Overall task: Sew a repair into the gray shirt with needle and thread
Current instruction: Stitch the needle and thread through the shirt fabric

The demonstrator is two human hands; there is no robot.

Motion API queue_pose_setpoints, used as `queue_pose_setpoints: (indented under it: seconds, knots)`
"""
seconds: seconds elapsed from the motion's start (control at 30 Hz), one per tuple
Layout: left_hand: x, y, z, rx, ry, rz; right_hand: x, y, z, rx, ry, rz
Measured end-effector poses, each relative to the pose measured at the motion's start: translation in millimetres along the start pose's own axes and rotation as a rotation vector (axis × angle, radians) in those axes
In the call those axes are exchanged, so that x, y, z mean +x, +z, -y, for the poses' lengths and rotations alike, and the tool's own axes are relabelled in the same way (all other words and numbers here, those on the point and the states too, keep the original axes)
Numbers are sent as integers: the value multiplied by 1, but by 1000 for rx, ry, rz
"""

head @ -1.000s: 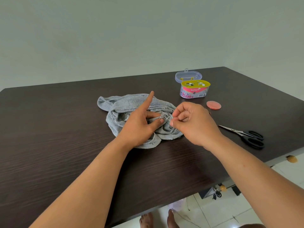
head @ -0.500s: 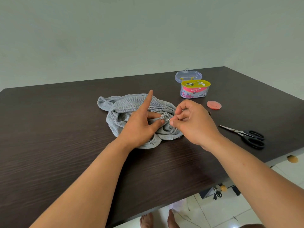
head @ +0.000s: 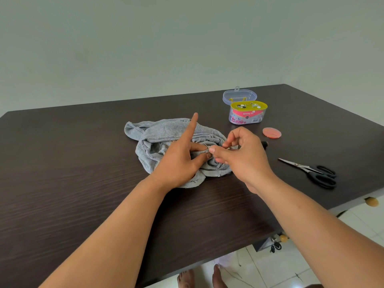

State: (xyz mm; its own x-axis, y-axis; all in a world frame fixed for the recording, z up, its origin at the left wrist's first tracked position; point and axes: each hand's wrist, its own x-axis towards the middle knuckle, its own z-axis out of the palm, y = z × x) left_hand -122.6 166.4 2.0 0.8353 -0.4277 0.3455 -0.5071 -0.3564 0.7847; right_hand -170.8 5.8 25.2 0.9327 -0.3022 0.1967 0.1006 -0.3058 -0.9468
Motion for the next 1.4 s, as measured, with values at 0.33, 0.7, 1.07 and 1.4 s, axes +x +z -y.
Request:
queue_pose_setpoints:
  seconds: [0.33,0.7,1.07,1.4]
  knots:
    - [0,0,-1,45,6,0,17,-7,14,-216,-94,31]
    - [-1,1,0,48,28,17,27,4,30,-454,34,328]
    - [-1,-1,-2,46,4,43,35,5,28,-165,18,190]
    - [0,-2,-2,48,-10,41,34,-2,54,194,74,82]
